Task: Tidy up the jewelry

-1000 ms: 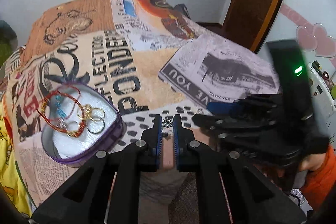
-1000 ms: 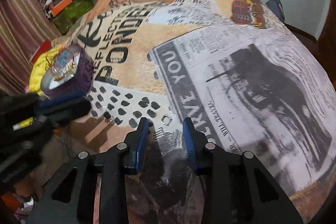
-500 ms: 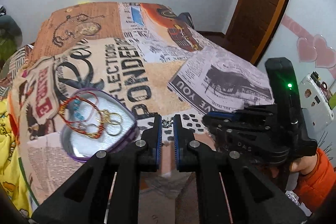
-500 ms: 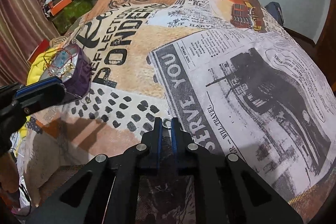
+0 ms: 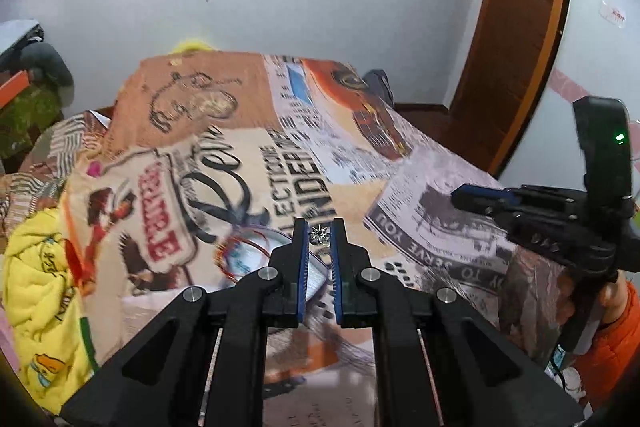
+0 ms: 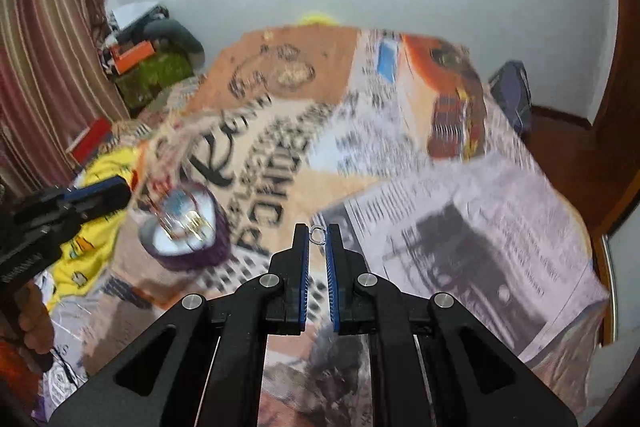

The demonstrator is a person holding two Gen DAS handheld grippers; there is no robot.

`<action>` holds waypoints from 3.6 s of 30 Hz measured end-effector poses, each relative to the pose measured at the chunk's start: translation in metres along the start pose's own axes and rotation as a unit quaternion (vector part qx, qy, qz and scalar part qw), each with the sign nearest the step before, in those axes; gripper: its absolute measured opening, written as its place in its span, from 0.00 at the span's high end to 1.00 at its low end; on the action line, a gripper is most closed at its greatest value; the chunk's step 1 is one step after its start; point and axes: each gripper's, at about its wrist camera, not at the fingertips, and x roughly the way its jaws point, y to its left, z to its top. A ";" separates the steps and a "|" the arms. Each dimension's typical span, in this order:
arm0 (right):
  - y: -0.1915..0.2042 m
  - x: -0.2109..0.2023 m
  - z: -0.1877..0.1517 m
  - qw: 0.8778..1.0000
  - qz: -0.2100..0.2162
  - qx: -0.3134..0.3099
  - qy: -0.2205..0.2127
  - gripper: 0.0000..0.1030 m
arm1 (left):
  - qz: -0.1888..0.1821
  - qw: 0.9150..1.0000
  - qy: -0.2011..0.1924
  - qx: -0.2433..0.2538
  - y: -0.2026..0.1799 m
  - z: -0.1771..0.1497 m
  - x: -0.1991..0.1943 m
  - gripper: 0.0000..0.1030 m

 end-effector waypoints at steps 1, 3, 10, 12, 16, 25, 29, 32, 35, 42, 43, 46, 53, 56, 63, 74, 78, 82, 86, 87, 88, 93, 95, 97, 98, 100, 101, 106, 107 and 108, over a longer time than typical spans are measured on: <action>0.003 -0.002 0.003 1.000 0.004 -0.001 -0.006 0.93 | 0.003 1.000 -0.005 -0.001 0.004 0.003 -0.004 0.91; 0.012 -0.004 0.010 1.000 0.012 -0.005 -0.019 0.93 | 0.006 1.000 -0.012 -0.003 0.010 0.006 -0.009 0.91; 0.039 -0.004 0.024 0.998 0.043 -0.020 -0.039 0.93 | 0.021 0.999 -0.027 -0.008 0.031 0.012 -0.020 0.91; 0.047 0.000 0.026 0.998 0.053 -0.023 -0.038 0.93 | 0.021 0.999 -0.025 -0.010 0.035 0.010 -0.020 0.91; 0.064 0.013 0.024 0.996 0.070 -0.036 -0.028 0.93 | 0.020 1.000 -0.012 -0.018 0.044 0.001 -0.015 0.91; 0.086 0.043 0.007 0.994 0.097 -0.049 0.014 0.93 | 0.004 0.999 0.030 -0.023 0.053 -0.023 0.008 0.91; 0.091 0.052 0.001 0.993 0.101 -0.052 0.031 0.93 | 0.000 0.999 0.043 -0.021 0.053 -0.029 0.019 0.91; 0.092 0.060 -0.002 0.992 0.104 -0.052 0.041 0.93 | -0.006 0.998 0.053 -0.028 0.056 -0.034 0.027 0.91; 0.094 0.065 -0.006 0.992 0.106 -0.052 0.050 0.93 | -0.010 0.998 0.061 -0.030 0.058 -0.037 0.033 0.91; 0.097 0.082 -0.008 0.990 0.111 -0.051 0.064 0.93 | -0.012 0.997 0.074 -0.022 0.061 -0.040 0.040 0.91; 0.097 0.084 -0.007 0.990 0.112 -0.051 0.065 0.93 | -0.012 0.997 0.074 -0.022 0.062 -0.040 0.041 0.92; 0.098 0.091 -0.003 0.990 0.113 -0.050 0.065 0.93 | -0.012 0.997 0.075 -0.024 0.064 -0.041 0.041 0.91; 0.099 0.105 0.002 0.989 0.117 -0.051 0.073 0.93 | 0.012 0.997 0.069 -0.028 0.072 -0.038 0.038 0.82; 0.102 0.109 0.001 0.988 0.117 -0.058 0.078 0.93 | 0.020 0.998 0.055 -0.038 0.079 -0.035 0.033 0.71; 0.104 0.115 -0.002 0.987 0.111 -0.065 0.096 0.87 | 0.036 0.996 0.054 -0.058 0.092 -0.033 0.032 0.67; 0.096 0.056 0.012 0.993 0.102 -0.044 0.039 0.80 | 0.042 0.998 0.021 -0.045 0.072 -0.019 -0.006 0.67; 0.099 0.013 0.022 0.995 0.091 -0.049 -0.006 0.80 | 0.052 0.998 -0.019 -0.023 0.053 -0.007 -0.041 0.67; 0.104 -0.042 0.029 0.993 0.079 -0.051 -0.068 0.80 | 0.060 0.995 -0.074 -0.003 0.030 0.006 -0.087 0.67; 0.111 -0.101 0.029 0.987 0.071 -0.047 -0.137 0.80 | 0.067 0.988 -0.137 0.015 0.006 0.013 -0.139 0.63; 0.112 -0.112 0.029 0.985 0.072 -0.047 -0.151 0.80 | 0.069 0.986 -0.148 0.018 0.003 0.013 -0.148 0.60; 0.114 -0.125 0.028 0.982 0.073 -0.045 -0.166 0.76 | 0.074 0.983 -0.165 0.022 -0.003 0.012 -0.161 0.54; 0.128 -0.176 0.015 0.969 0.045 -0.042 -0.241 0.43 | 0.091 0.968 -0.232 0.021 -0.022 0.004 -0.215 0.23; 0.134 -0.186 0.011 0.964 0.026 -0.046 -0.259 0.29 | 0.096 0.964 -0.247 0.010 -0.024 -0.001 -0.231 0.09; 0.140 -0.197 0.004 0.960 0.007 -0.044 -0.277 0.17 | 0.103 0.961 -0.257 0.004 -0.027 -0.005 -0.240 0.04; 0.140 -0.198 0.002 0.958 0.002 -0.041 -0.282 0.10 | 0.108 0.959 -0.260 0.003 -0.029 -0.008 -0.244 0.04; 0.143 -0.199 0.000 0.956 -0.010 -0.034 -0.290 0.01 | 0.113 0.958 -0.262 -0.002 -0.030 -0.012 -0.249 0.02; 0.145 -0.199 -0.001 0.955 -0.017 -0.032 -0.294 0.00 | 0.114 0.958 -0.262 -0.004 -0.030 -0.013 -0.250 0.02; 0.150 -0.196 -0.002 0.955 -0.035 -0.039 -0.290 0.00 | 0.128 0.958 -0.258 -0.010 -0.031 -0.018 -0.253 0.01; 0.151 -0.194 -0.001 0.956 -0.035 -0.040 -0.288 0.00 | 0.129 0.957 -0.258 -0.010 -0.031 -0.019 -0.254 0.01; 0.151 -0.197 -0.003 0.956 -0.035 -0.040 -0.288 0.00 | 0.130 0.957 -0.259 -0.011 -0.032 -0.019 -0.254 0.01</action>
